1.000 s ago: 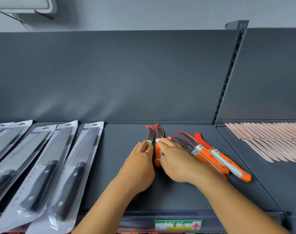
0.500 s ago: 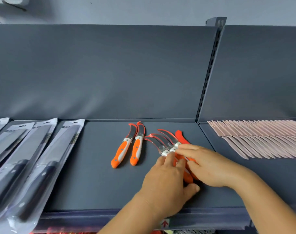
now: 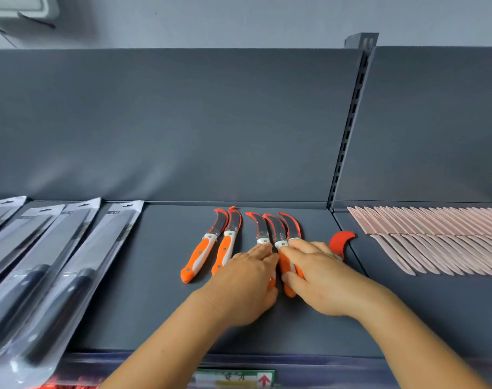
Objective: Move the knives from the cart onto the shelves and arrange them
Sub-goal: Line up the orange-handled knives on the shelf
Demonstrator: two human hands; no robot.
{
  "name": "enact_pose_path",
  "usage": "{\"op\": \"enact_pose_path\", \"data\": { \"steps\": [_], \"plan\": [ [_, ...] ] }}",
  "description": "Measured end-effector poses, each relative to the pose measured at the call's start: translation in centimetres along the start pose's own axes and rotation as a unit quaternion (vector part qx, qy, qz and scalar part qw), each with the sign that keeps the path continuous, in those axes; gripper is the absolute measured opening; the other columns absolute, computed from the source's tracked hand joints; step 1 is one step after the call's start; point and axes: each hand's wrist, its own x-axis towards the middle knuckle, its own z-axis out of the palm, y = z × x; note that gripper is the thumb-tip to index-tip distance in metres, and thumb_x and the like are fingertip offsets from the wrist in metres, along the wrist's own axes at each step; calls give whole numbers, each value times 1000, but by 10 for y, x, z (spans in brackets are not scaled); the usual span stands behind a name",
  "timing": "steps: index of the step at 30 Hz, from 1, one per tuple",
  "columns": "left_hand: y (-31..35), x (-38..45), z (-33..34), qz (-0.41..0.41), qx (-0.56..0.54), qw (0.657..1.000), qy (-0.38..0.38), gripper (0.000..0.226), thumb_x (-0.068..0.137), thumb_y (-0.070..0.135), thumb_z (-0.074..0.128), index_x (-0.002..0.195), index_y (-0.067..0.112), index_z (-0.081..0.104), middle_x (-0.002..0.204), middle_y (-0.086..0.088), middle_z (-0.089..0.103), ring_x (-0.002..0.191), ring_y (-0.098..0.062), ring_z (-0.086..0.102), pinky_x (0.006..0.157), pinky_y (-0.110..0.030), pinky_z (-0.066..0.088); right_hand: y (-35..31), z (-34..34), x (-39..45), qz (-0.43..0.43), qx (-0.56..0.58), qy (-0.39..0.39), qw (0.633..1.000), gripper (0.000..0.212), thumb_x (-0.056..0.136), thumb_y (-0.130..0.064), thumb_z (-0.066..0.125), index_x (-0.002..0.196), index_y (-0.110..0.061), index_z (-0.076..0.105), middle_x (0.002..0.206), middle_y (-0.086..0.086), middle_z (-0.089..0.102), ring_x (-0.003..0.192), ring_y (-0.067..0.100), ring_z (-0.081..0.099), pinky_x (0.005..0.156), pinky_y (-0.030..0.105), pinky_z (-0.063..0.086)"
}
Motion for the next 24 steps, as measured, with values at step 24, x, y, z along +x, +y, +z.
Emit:
{"op": "enact_pose_path", "data": {
  "steps": [24],
  "plan": [
    [4,29,9,99,30,994,21,54,98,40,40,148,26,25,156,1,19,144,-19,14,114,-29,13,7,-1,-15,187,11,46,981,34,97,-42,38,114,-16,51,130,7,39,122,30,31,99,37,34]
  ]
}}
